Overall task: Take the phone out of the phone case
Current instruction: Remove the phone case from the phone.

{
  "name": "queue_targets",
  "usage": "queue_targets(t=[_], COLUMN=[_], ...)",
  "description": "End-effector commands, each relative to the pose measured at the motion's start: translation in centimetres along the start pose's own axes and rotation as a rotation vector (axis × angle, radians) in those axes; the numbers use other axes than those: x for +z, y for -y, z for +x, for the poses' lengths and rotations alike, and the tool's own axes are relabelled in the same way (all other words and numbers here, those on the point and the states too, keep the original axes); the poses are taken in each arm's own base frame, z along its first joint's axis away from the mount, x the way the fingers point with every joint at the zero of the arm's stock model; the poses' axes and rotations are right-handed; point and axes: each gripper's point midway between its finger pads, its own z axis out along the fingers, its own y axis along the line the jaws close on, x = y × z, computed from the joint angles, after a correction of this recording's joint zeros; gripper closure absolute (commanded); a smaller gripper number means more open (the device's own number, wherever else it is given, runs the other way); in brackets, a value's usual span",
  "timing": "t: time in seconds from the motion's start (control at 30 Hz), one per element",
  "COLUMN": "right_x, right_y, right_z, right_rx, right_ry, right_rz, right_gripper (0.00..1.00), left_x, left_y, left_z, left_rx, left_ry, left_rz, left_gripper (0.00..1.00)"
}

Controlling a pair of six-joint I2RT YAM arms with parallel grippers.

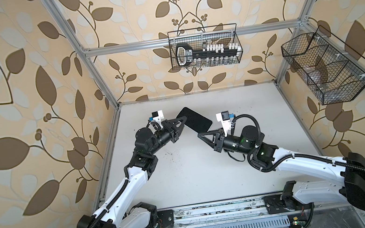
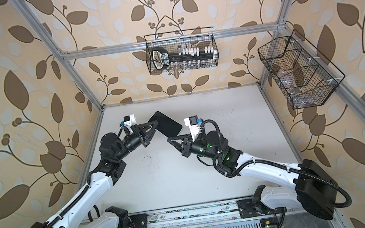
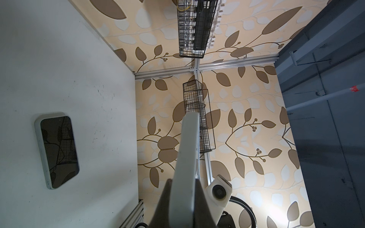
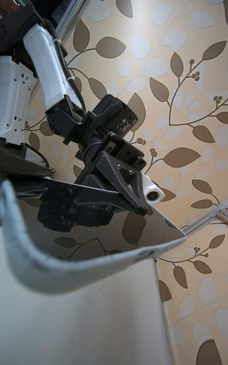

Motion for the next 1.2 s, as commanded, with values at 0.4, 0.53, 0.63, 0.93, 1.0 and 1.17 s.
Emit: queue_targets(t=[0.4, 0.53, 0.63, 0.93, 1.0, 1.17], right_x=[-0.9, -1.2, -1.6, -2.4, -2.6, -2.8], right_y=[2.8, 3.1, 3.4, 4.3, 4.4, 4.8], right_z=[1.6, 1.5, 1.5, 1.3, 1.2, 1.4], right_rx=[-0.268, -0.284, -0.303, -0.395, -0.423, -0.47], right_ry=[-0.059, -0.056, -0.054, -0.062, -0.064, -0.074], right_rz=[0.142, 0.162, 0.184, 0.253, 0.266, 0.293], right_gripper=[0.83, 0.83, 0.82, 0.84, 0.84, 0.85], left_x=[0.2, 0.3, 0.4, 0.5, 0.4, 0.4], left_y=[0.2, -0.1, -0.2, -0.4, -0.6, -1.0], left_z=[-3.6, -3.7, -3.8, -4.0, -4.1, -4.2], left_rx=[-0.023, -0.029, -0.037, -0.075, -0.088, -0.131], left_ry=[0.158, 0.16, 0.162, 0.17, 0.176, 0.182], left_rz=[-0.043, -0.047, -0.049, -0.068, -0.079, -0.086], left_gripper=[1.0, 1.0, 1.0, 1.0, 1.0, 1.0])
